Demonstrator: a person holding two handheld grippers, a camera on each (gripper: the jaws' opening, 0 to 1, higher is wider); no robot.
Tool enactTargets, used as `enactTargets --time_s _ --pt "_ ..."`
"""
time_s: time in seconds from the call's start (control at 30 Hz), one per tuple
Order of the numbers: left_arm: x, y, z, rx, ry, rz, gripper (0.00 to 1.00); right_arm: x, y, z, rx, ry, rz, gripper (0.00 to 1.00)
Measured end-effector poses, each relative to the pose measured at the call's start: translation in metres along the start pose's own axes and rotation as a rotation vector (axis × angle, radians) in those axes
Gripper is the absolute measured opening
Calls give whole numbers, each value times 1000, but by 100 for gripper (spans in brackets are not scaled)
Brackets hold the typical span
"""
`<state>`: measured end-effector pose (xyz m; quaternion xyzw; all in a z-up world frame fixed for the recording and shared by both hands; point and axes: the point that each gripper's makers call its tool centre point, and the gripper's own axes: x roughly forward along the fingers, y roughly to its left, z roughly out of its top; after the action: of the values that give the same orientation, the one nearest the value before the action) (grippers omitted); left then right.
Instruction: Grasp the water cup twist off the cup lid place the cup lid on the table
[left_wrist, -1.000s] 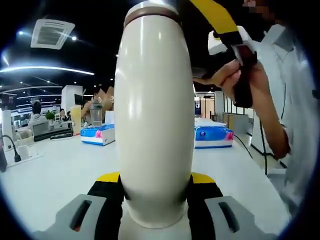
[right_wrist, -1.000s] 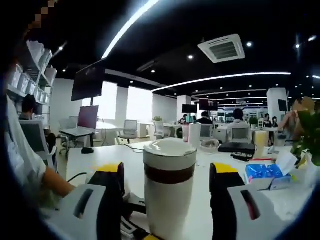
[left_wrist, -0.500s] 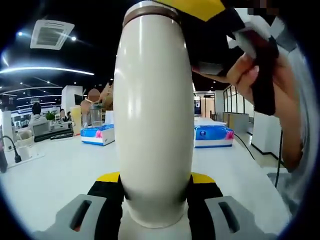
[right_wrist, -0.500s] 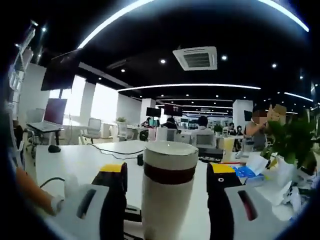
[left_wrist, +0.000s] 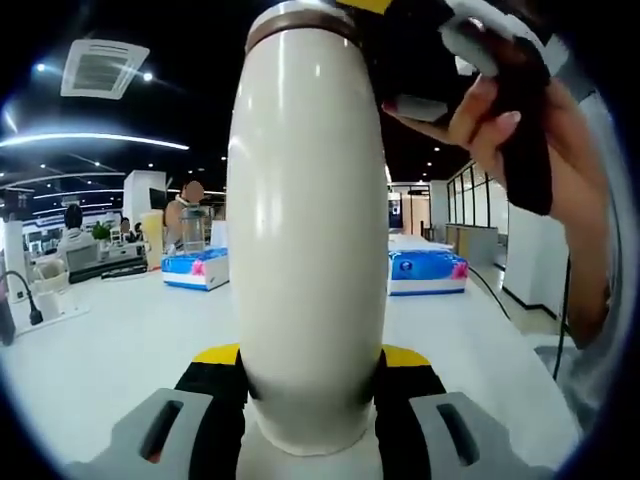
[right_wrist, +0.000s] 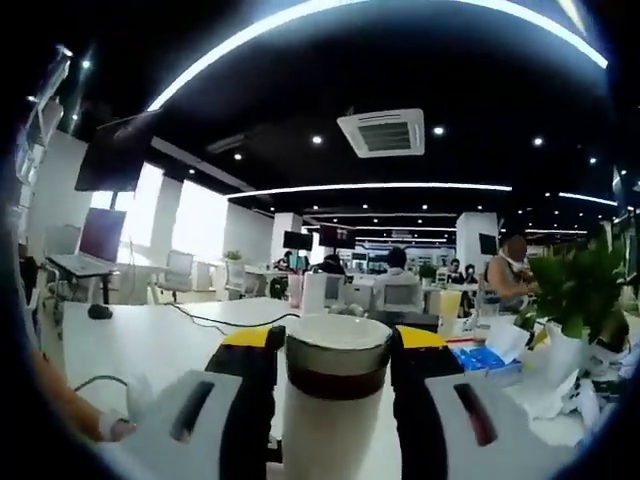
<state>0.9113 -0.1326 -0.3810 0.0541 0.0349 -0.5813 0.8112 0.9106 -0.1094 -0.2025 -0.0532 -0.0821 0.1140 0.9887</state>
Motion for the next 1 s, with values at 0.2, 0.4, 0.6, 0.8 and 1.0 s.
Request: enactTargets --time_s 0.2,0.4,0.6,0.8,1.0 --pt "-1 0 1 0 1 2 51 0 3 -1 25 3 30 45" --pt "0 -2 1 -1 2 4 51 0 8 -1 15 10 140 44" --pt "-1 1 -1 0 3 3 51 0 5 -2 43 15 242 44" --pt "0 2 -2 -2 3 4 51 2 6 -2 59 18 325 44" --pt "0 3 -3 -4 3 6 51 2 8 -3 74 24 409 44"
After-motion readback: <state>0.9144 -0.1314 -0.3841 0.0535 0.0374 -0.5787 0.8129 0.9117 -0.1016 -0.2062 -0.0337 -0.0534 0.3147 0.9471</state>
